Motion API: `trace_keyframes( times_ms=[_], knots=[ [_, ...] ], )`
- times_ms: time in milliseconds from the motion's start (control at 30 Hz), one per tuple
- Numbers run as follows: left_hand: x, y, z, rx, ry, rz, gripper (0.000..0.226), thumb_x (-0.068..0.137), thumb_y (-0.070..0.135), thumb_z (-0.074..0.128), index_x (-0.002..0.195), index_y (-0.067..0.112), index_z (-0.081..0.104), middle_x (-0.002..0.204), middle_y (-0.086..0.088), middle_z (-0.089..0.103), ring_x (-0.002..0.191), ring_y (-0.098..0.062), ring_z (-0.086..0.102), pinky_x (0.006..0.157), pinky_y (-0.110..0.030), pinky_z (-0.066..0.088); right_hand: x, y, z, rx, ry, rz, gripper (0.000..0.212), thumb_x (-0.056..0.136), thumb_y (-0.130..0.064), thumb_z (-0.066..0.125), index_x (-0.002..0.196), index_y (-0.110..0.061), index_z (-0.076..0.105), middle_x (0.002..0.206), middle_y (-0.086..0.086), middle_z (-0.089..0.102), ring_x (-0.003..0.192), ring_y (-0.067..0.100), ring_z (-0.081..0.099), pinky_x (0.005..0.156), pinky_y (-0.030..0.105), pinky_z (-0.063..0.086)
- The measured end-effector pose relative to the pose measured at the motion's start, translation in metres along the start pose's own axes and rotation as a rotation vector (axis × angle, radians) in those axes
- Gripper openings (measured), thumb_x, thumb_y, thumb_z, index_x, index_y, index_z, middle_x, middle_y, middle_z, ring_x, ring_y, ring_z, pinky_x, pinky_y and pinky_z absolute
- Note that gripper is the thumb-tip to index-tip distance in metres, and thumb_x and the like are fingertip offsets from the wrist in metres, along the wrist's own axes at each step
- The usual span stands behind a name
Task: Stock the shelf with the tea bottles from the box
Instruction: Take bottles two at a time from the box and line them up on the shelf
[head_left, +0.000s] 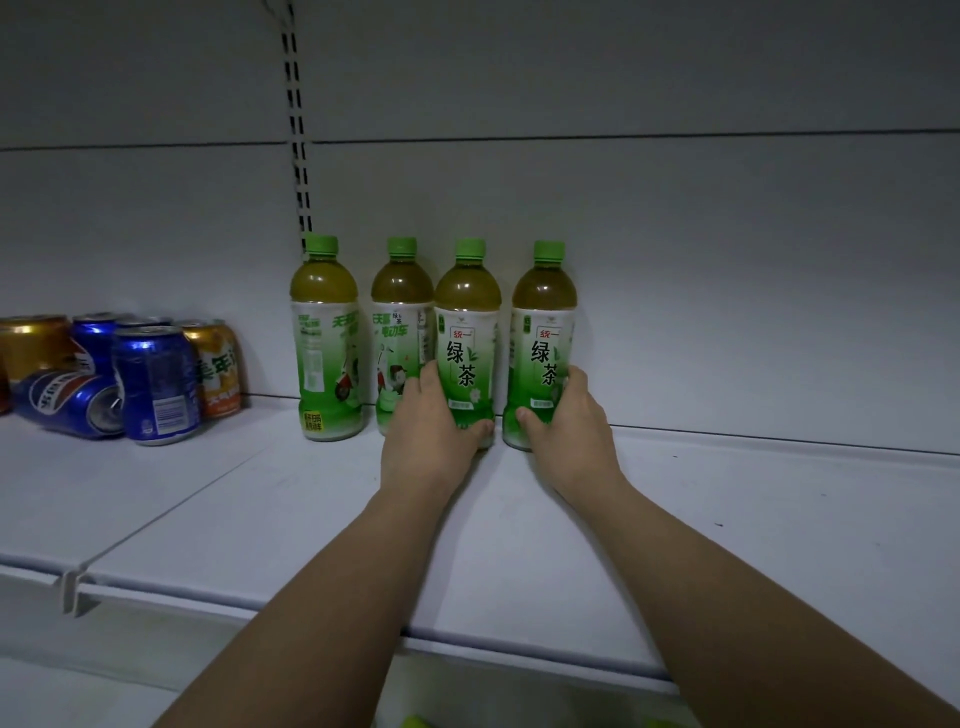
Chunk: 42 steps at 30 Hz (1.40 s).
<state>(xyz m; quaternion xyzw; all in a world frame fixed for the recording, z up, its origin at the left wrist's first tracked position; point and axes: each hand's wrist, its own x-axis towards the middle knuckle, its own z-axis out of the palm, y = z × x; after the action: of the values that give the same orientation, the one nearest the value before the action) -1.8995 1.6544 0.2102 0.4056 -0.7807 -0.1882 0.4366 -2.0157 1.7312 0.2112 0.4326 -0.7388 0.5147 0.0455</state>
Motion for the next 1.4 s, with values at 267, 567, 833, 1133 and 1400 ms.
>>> trace_keyframes(
  times_ms=[267, 567, 833, 1133, 1400],
  knots=[
    [-0.028, 0.018, -0.038, 0.345, -0.205, -0.085, 0.069, 0.086, 0.056, 0.053, 0.140, 0.016, 0.034, 0.144, -0.011, 0.039, 0.133, -0.032, 0.036, 0.105, -0.051, 0.039, -0.033, -0.012, -0.052, -0.251, -0.195, 0.056, 0.042, 0.093, -0.028, 0.055, 0.128, -0.009, 0.043, 0.124, 0.013, 0.058, 0.113, 0.031, 0.055, 0.089, 0.037, 0.045],
    [-0.084, 0.060, -0.081, 0.367, -0.392, -0.043, 0.049, 0.085, 0.058, 0.050, 0.120, 0.027, 0.062, 0.130, -0.004, 0.060, 0.120, -0.028, 0.053, 0.100, -0.045, 0.045, -0.079, -0.049, -0.126, -0.397, -0.394, 0.028, 0.026, 0.088, -0.038, 0.053, 0.094, -0.015, 0.063, 0.096, 0.005, 0.067, 0.089, 0.026, 0.062, 0.082, 0.037, 0.053],
    [-0.139, 0.113, -0.120, 0.228, -0.445, 0.052, 0.039, 0.089, 0.047, 0.053, 0.109, 0.017, 0.066, 0.115, -0.006, 0.067, 0.096, -0.024, 0.059, 0.090, -0.035, 0.049, -0.131, -0.071, -0.184, -0.436, -0.452, -0.046, 0.029, 0.090, -0.040, 0.054, 0.095, -0.014, 0.064, 0.098, 0.008, 0.069, 0.092, 0.027, 0.062, 0.087, 0.039, 0.052],
    [-0.252, 0.117, -0.110, 0.122, -0.632, 0.068, 0.031, 0.089, 0.037, 0.060, 0.107, 0.015, 0.069, 0.101, -0.006, 0.065, 0.091, -0.019, 0.059, 0.077, -0.024, 0.040, -0.224, -0.029, -0.206, -0.443, -0.584, -0.051, 0.022, 0.086, -0.038, 0.059, 0.075, -0.019, 0.061, 0.085, 0.007, 0.070, 0.082, 0.023, 0.063, 0.080, 0.032, 0.051],
    [-0.339, 0.055, -0.027, 0.139, -0.877, -0.077, 0.021, 0.086, 0.032, 0.061, 0.099, 0.017, 0.070, 0.096, -0.009, 0.070, 0.074, -0.022, 0.062, 0.063, -0.024, 0.040, -0.293, 0.082, -0.182, -0.403, -0.782, 0.264, 0.031, 0.088, -0.025, 0.058, 0.093, 0.004, 0.068, 0.074, 0.015, 0.065, 0.061, 0.025, 0.056, 0.057, 0.029, 0.044]
  ],
)
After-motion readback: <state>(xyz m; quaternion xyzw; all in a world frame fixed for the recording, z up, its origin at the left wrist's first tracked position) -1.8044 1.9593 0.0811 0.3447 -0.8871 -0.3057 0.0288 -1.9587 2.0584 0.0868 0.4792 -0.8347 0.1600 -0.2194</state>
